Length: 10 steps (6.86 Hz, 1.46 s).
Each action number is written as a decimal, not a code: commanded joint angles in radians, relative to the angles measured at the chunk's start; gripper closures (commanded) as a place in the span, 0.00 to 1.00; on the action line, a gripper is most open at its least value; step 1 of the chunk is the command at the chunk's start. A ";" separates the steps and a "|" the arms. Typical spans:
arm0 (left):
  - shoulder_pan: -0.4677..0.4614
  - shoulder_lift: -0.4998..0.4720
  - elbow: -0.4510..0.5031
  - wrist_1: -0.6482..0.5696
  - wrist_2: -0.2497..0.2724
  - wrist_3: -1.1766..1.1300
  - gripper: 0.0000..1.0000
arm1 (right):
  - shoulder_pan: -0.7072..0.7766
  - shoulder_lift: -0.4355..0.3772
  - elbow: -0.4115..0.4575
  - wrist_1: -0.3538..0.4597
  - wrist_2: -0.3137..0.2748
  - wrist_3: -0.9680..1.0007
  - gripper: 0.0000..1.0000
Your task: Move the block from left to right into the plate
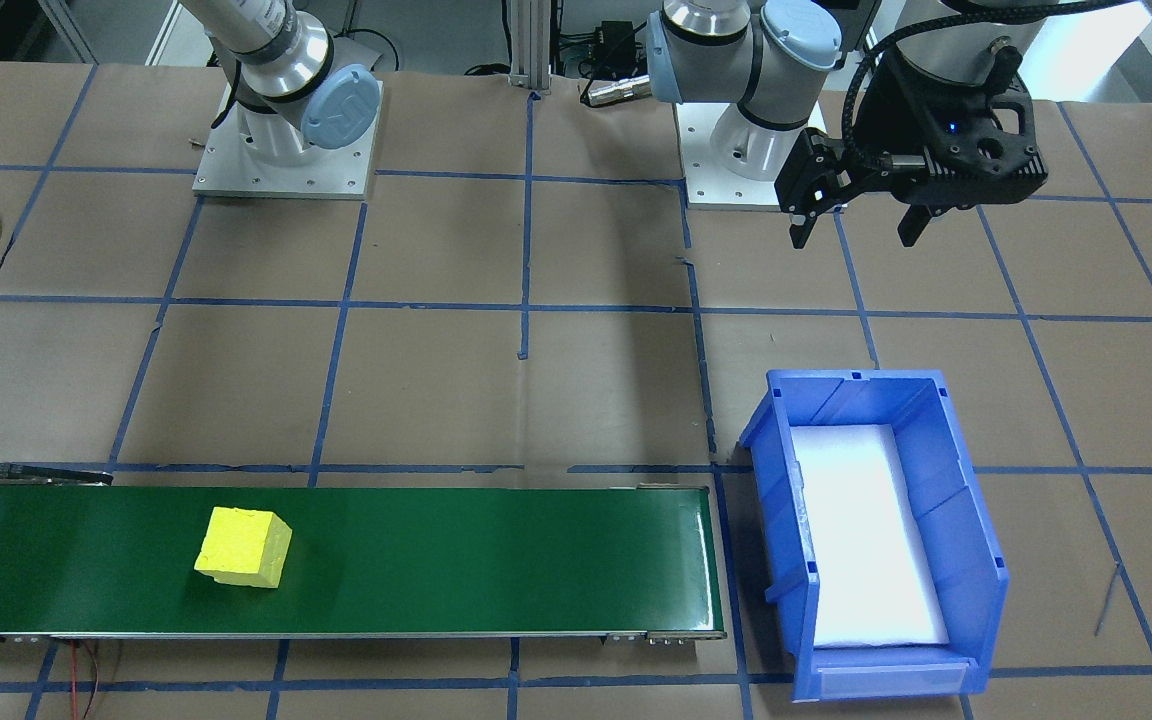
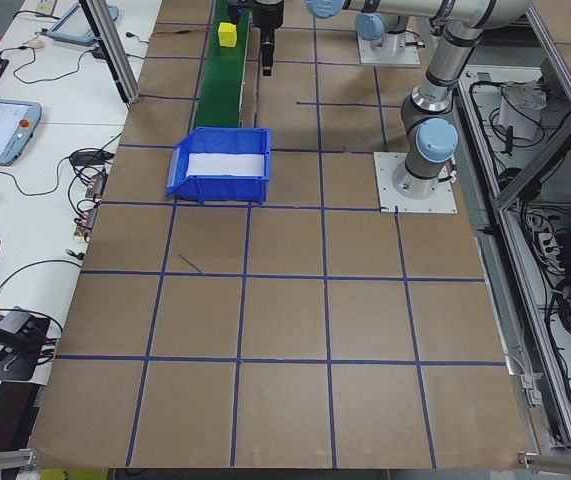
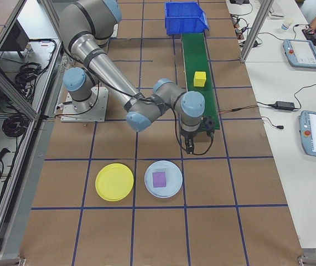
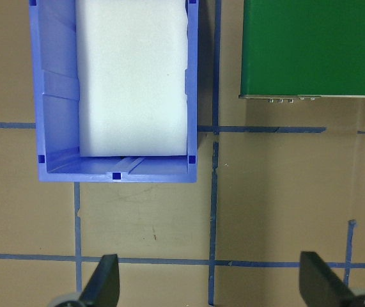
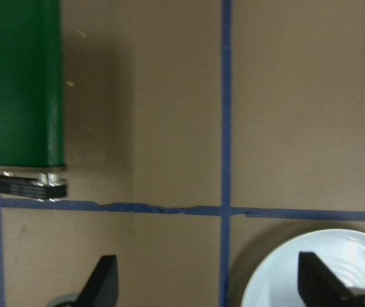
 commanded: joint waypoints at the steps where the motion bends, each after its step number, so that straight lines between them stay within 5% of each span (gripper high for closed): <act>1: 0.002 0.000 0.000 0.000 0.000 0.000 0.00 | 0.211 -0.017 -0.013 -0.002 -0.002 0.259 0.00; 5: 0.002 0.000 0.000 0.000 0.000 0.006 0.00 | 0.457 -0.004 -0.016 -0.005 0.015 0.556 0.00; 10: 0.002 0.002 -0.001 0.000 0.000 0.011 0.00 | 0.458 0.064 -0.008 -0.015 0.091 0.549 0.00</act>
